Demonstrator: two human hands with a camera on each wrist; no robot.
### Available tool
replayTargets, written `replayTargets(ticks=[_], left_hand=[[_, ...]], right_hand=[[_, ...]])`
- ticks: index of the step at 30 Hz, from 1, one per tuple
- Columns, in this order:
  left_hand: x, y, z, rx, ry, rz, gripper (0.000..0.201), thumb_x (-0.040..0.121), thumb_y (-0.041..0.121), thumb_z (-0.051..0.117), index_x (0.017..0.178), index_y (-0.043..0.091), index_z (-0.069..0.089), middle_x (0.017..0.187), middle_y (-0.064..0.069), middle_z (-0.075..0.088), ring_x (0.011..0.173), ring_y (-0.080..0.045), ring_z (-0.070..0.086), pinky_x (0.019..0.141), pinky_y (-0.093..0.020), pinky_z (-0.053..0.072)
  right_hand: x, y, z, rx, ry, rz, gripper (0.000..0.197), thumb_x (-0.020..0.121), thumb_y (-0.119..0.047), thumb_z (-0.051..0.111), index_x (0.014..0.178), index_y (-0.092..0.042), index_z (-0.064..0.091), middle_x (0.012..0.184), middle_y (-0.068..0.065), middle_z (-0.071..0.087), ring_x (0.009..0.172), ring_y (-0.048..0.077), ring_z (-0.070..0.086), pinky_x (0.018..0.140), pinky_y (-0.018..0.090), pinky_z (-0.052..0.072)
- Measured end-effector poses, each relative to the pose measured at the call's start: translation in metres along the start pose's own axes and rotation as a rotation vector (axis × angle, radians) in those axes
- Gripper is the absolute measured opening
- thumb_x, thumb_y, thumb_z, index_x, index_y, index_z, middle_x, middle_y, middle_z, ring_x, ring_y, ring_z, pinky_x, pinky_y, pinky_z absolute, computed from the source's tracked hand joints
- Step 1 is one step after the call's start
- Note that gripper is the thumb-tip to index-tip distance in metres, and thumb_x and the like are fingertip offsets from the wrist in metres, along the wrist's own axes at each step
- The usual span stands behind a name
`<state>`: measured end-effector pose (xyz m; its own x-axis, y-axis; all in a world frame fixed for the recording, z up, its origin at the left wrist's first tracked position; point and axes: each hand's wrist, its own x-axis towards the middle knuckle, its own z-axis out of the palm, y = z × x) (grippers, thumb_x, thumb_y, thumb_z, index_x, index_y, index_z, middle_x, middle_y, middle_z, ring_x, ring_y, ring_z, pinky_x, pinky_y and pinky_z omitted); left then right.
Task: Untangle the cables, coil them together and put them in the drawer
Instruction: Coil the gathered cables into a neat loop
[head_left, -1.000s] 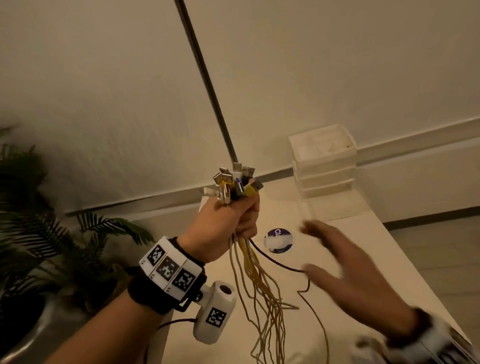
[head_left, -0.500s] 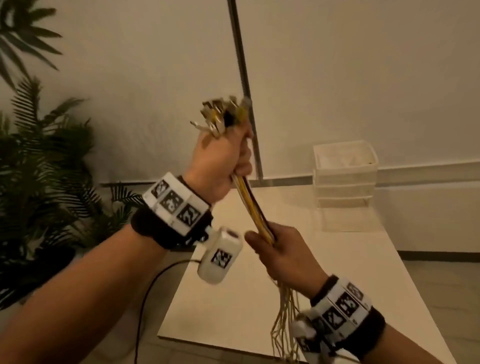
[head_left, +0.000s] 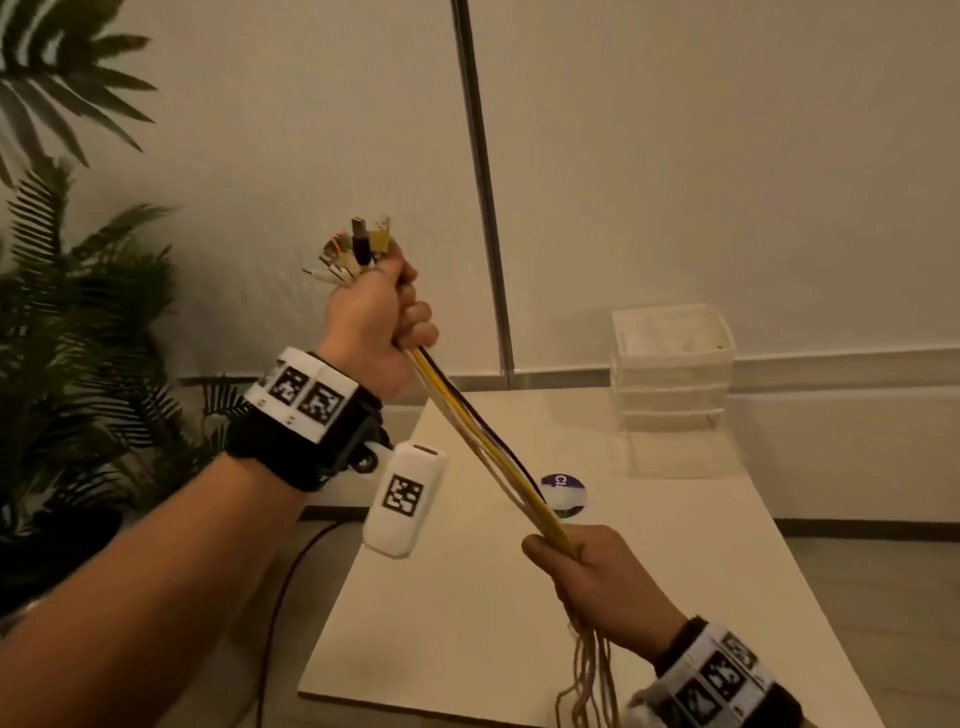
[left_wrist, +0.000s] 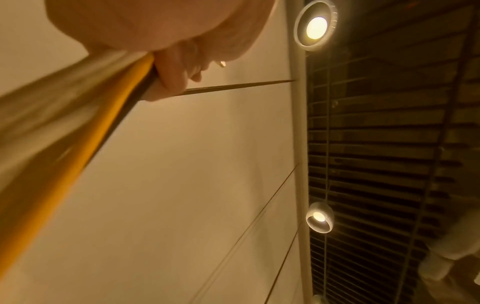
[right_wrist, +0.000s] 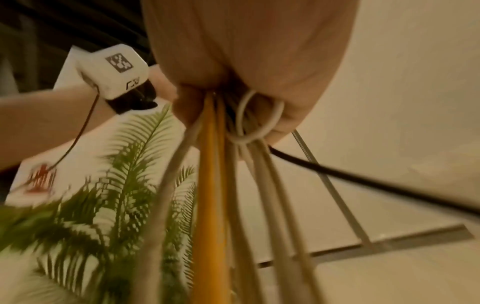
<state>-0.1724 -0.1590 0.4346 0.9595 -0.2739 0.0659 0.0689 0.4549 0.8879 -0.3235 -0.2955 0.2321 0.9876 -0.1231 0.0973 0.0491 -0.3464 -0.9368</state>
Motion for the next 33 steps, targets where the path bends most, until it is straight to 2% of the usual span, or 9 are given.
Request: replayTargets(ticks=[5,9,12,15,19,21,25,28,33], left_hand=[[0.014,0.038,-0.007,-0.009,-0.016,0.171,0.042,0.102,0.040,0.042,0.065,0.020,0.040,0.043,0.009,0.024,0.034,-0.004,0.018,0.031,-0.018,0.017],[0.029,0.053,-0.019,-0.009,0.015,0.238,0.043,0.100,0.043,0.046,0.064,0.020,0.043,0.051,0.008,0.026,0.039,-0.007,0.019,0.034,-0.018,0.018],[0.043,0.056,-0.035,0.002,0.079,0.186,0.042,0.100,0.040,0.047,0.065,0.019,0.042,0.053,0.007,0.024,0.040,-0.008,0.017,0.035,-0.018,0.017],[0.052,0.057,-0.037,0.018,0.090,0.169,0.040,0.100,0.039,0.047,0.065,0.019,0.043,0.054,0.007,0.026,0.041,-0.008,0.018,0.035,-0.019,0.018],[0.054,0.064,-0.034,-0.014,0.053,0.152,0.042,0.100,0.043,0.045,0.065,0.019,0.042,0.053,0.008,0.026,0.040,-0.007,0.018,0.035,-0.020,0.018],[0.048,0.062,-0.029,-0.055,0.023,0.124,0.044,0.100,0.047,0.044,0.065,0.020,0.042,0.050,0.009,0.024,0.039,-0.006,0.017,0.034,-0.019,0.017],[0.037,0.055,-0.014,-0.046,-0.014,0.204,0.044,0.099,0.048,0.045,0.066,0.020,0.042,0.050,0.009,0.024,0.040,-0.006,0.017,0.034,-0.020,0.018],[0.036,0.061,-0.011,-0.075,0.007,0.254,0.042,0.099,0.047,0.046,0.066,0.020,0.040,0.052,0.009,0.021,0.041,-0.008,0.015,0.035,-0.021,0.018],[0.044,0.061,-0.008,-0.040,0.045,0.264,0.042,0.099,0.046,0.046,0.066,0.020,0.040,0.053,0.009,0.023,0.042,-0.008,0.016,0.036,-0.020,0.018]], right_hand=[[-0.007,0.024,0.014,-0.055,-0.083,-0.033,0.029,0.096,-0.033,0.050,0.069,-0.022,0.051,0.058,0.007,0.065,0.054,0.011,0.060,0.068,0.032,0.049],[-0.025,0.041,0.021,0.105,-0.069,0.103,0.040,0.102,-0.038,0.035,0.079,-0.015,0.059,0.064,0.011,0.067,0.058,0.024,0.062,0.062,0.034,0.052],[-0.028,0.032,0.020,0.309,0.007,0.176,0.040,0.102,-0.034,0.037,0.079,-0.006,0.054,0.053,0.006,0.041,0.044,0.017,0.037,0.046,0.029,0.030],[-0.026,0.026,0.023,0.410,0.006,0.201,0.040,0.099,-0.037,0.040,0.079,-0.006,0.052,0.056,0.001,0.028,0.047,0.014,0.020,0.050,0.032,0.016],[-0.021,0.022,0.024,0.336,0.019,0.137,0.035,0.097,-0.039,0.045,0.092,-0.009,0.062,0.061,0.008,0.053,0.049,0.022,0.046,0.049,0.031,0.042],[-0.016,0.015,0.025,0.343,0.079,0.068,0.016,0.098,-0.024,0.051,0.107,-0.017,0.063,0.083,0.010,0.068,0.067,0.029,0.066,0.066,0.041,0.059],[-0.004,0.001,0.028,0.505,0.320,0.052,0.022,0.092,-0.013,0.061,0.111,-0.013,0.051,0.100,0.012,0.072,0.076,0.038,0.072,0.070,0.054,0.059],[-0.004,-0.001,0.023,0.660,0.267,0.094,0.037,0.081,-0.022,0.067,0.111,-0.009,0.049,0.104,0.015,0.071,0.080,0.043,0.071,0.070,0.050,0.059],[0.003,0.006,0.012,0.896,0.239,0.146,0.029,0.082,-0.018,0.065,0.101,0.003,0.065,0.107,0.025,0.067,0.100,0.037,0.066,0.090,0.058,0.052]])
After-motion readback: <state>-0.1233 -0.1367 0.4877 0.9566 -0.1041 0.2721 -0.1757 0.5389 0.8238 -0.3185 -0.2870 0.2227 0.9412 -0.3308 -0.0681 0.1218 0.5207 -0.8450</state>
